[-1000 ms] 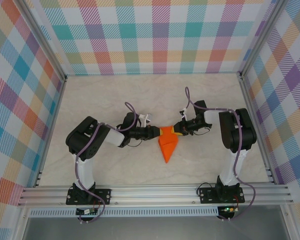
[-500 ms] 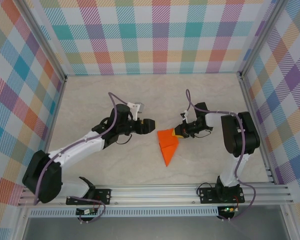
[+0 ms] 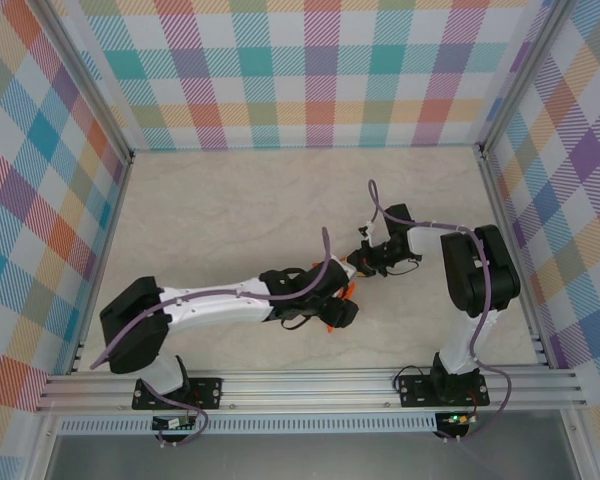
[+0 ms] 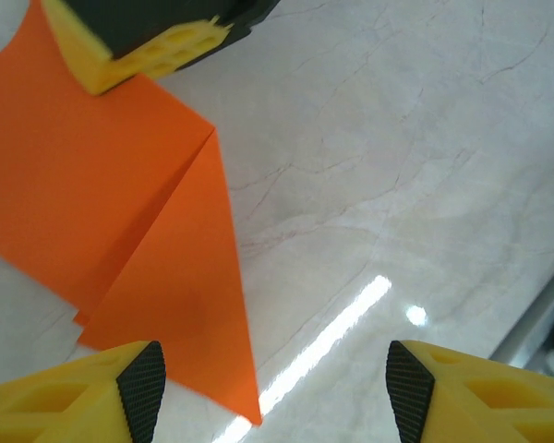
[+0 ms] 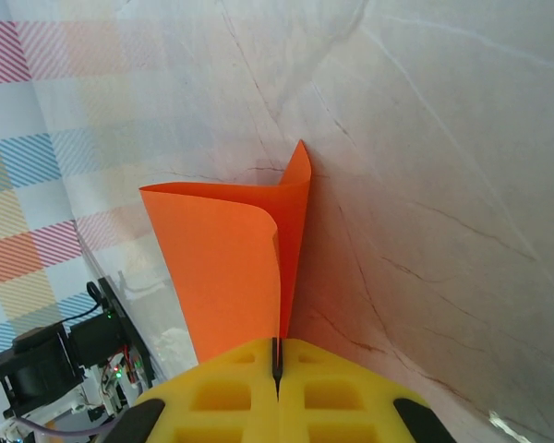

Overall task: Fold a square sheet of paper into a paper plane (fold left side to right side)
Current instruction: Fold the wing for the fifth time at the center of the table.

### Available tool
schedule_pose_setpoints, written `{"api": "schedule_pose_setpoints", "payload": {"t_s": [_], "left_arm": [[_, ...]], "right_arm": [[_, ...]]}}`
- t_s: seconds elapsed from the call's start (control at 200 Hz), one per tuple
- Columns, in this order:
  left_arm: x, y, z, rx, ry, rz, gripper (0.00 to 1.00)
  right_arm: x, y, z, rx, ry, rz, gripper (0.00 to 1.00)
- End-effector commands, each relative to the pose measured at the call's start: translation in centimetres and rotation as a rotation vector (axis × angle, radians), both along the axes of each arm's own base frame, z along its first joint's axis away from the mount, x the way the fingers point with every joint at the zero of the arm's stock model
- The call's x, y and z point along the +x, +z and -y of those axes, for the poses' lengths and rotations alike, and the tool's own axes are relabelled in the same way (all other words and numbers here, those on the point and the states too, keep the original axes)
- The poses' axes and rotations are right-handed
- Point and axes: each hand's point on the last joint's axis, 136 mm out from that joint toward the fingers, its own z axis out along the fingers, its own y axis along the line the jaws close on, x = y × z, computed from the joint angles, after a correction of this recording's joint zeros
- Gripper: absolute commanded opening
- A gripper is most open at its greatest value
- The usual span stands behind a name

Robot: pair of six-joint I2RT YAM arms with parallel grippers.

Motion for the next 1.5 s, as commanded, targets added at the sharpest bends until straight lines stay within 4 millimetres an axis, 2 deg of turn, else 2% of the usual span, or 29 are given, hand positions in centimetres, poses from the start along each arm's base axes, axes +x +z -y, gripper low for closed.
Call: {"api": "schedule_pose_setpoints", "payload": {"t_s": [0.0, 0.145, 0.495, 0.84, 0.98, 1.5], "left_arm": [[0.4, -0.6, -0.3, 0.138, 0.024, 0.07, 0.65], [0.3, -1.8, 0.1, 0.235, 0.042, 0.108, 0.63], [0.8, -4.9, -0.8, 0.447, 0.073, 0.185, 0.56], [1.3, -6.3, -0.7, 0.535, 0.069, 0.219, 0.52], [1.5, -6.8, -0.8, 0.563, 0.062, 0.231, 0.45], [1.8, -7.6, -1.4, 0.618, 0.065, 0.249, 0.29]], "right_arm": [[-0.2, 0.6, -0.2, -0.003, -0.005, 0.012, 0.04], [-0.2, 0.7, -0.2, -0.013, -0.006, 0.011, 0.04], [-0.3, 0.6, -0.1, -0.021, -0.013, -0.003, 0.04], [-0.6, 0.4, -0.2, -0.023, -0.039, -0.053, 0.04], [-0.8, 0.2, -0.3, -0.029, -0.041, -0.066, 0.03], [-0.9, -0.5, 0.0, -0.061, -0.055, -0.084, 0.04]]}}
